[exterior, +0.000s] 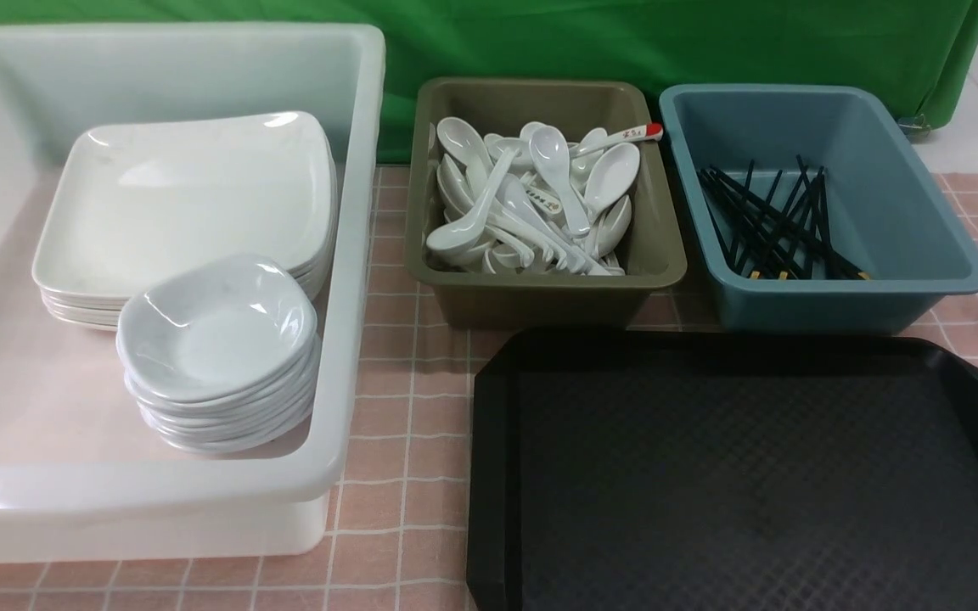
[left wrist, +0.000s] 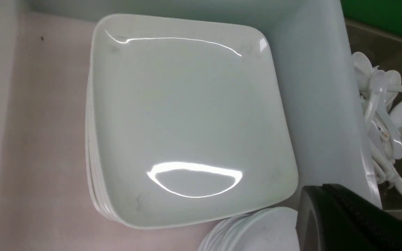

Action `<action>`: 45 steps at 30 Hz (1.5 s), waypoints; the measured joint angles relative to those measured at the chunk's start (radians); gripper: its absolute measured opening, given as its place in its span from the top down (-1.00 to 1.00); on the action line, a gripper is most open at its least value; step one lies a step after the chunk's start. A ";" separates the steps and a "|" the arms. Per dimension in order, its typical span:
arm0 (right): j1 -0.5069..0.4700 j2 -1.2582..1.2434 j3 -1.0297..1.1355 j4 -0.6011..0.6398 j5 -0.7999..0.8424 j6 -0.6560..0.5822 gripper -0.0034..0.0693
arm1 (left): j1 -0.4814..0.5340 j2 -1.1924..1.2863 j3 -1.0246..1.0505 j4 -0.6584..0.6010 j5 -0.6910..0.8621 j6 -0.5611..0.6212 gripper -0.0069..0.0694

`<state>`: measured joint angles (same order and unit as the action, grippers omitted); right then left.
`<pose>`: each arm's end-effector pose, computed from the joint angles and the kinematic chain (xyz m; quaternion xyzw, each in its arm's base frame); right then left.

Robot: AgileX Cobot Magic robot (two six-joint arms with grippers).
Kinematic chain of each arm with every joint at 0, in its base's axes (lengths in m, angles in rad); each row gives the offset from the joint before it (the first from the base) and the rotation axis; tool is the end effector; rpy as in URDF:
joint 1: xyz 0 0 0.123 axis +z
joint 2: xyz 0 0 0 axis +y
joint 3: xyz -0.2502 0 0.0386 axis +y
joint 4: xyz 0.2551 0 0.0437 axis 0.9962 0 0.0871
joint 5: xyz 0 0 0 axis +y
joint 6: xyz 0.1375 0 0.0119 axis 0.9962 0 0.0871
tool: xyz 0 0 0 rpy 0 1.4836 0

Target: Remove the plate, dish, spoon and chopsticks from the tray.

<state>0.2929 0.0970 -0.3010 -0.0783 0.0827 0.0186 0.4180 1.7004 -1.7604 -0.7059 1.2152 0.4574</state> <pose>0.1254 0.0369 0.3086 -0.1079 0.6203 0.0885 0.7719 0.3855 0.0794 0.3346 -0.0180 0.9094 -0.2124 0.3571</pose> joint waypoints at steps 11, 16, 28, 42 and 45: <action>-0.005 -0.004 0.125 0.000 -0.001 0.000 0.70 | 0.000 -0.005 0.000 -0.014 0.002 -0.016 0.83; -0.084 -0.041 0.269 -0.004 0.040 0.000 0.67 | -0.013 -0.010 0.000 0.026 0.003 -0.020 0.83; -0.279 -0.082 0.290 -0.017 0.095 0.001 0.56 | -0.244 -0.161 0.137 0.158 -0.001 -0.034 0.82; -0.279 -0.082 0.290 -0.019 0.097 0.001 0.48 | -0.419 -0.995 1.024 0.154 -0.399 0.038 0.82; -0.279 -0.082 0.290 -0.019 0.097 0.001 0.46 | -0.419 -1.176 1.174 0.125 -0.560 0.025 0.82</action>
<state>0.0137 0.0152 -0.0113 -0.0974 0.1802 0.0198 -0.0005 0.5245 -0.5865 -0.5811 0.6548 0.4829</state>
